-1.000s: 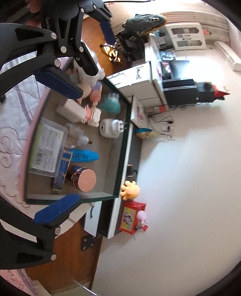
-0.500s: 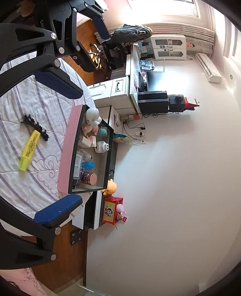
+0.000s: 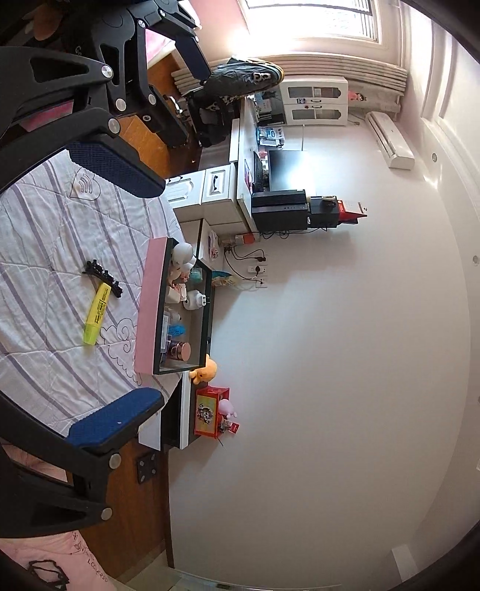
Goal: Organize rigid objects
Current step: 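Withdraw both grippers from the pink box back over the bed, then grasp the black hair clip with the left gripper while the right grasps the yellow highlighter, then carry the hair clip and yellow highlighter into the pink box and open both grippers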
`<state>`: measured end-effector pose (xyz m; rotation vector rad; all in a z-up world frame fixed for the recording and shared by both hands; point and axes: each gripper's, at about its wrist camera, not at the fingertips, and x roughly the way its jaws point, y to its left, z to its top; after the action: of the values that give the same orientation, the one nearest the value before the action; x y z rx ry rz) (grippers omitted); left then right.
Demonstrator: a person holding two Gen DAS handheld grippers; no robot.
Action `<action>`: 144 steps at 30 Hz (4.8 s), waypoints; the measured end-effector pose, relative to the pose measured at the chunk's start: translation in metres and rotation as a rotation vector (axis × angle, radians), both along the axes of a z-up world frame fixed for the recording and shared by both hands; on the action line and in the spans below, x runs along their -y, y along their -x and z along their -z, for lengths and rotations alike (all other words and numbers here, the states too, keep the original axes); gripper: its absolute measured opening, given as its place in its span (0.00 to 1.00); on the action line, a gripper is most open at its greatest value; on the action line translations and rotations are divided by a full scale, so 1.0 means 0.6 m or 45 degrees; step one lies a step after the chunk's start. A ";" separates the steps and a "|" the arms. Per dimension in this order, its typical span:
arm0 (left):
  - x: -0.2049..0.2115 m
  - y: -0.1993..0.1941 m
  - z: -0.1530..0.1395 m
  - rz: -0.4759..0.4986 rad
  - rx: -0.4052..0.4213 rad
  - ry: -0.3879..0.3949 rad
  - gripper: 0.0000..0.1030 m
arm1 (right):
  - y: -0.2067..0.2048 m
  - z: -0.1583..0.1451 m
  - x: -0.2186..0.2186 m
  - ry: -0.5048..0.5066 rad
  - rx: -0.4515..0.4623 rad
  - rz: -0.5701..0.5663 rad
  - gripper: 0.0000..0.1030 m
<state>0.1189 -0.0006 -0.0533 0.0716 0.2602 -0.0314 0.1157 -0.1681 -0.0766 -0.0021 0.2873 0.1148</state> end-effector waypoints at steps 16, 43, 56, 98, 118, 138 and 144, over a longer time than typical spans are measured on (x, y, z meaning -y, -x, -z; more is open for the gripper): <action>0.005 0.040 -0.006 -0.022 0.029 -0.024 1.00 | 0.040 -0.002 0.005 -0.002 0.014 0.008 1.00; 0.020 0.007 0.021 -0.013 -0.017 -0.028 1.00 | 0.012 0.020 0.010 -0.005 -0.036 0.013 1.00; 0.048 -0.061 0.058 0.026 -0.125 -0.061 1.00 | -0.044 0.060 0.035 -0.025 -0.141 0.046 1.00; 0.131 -0.352 0.313 0.313 -0.807 -0.042 0.19 | -0.334 0.318 0.084 0.143 -0.754 0.010 1.00; 0.092 -0.299 0.312 0.213 -0.733 -0.034 0.19 | -0.328 0.301 0.000 0.172 -0.677 -0.280 0.26; 0.067 -0.163 0.134 0.153 -0.316 0.027 0.19 | -0.174 0.139 -0.004 -0.052 -0.206 -0.220 0.27; 0.067 -0.106 0.073 0.140 -0.175 0.019 0.19 | -0.105 0.070 -0.016 0.038 -0.037 -0.132 0.27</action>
<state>0.1823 -0.0407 -0.0971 0.0691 0.3928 -0.1476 0.1787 -0.1583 -0.1188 -0.0452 0.3179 0.2136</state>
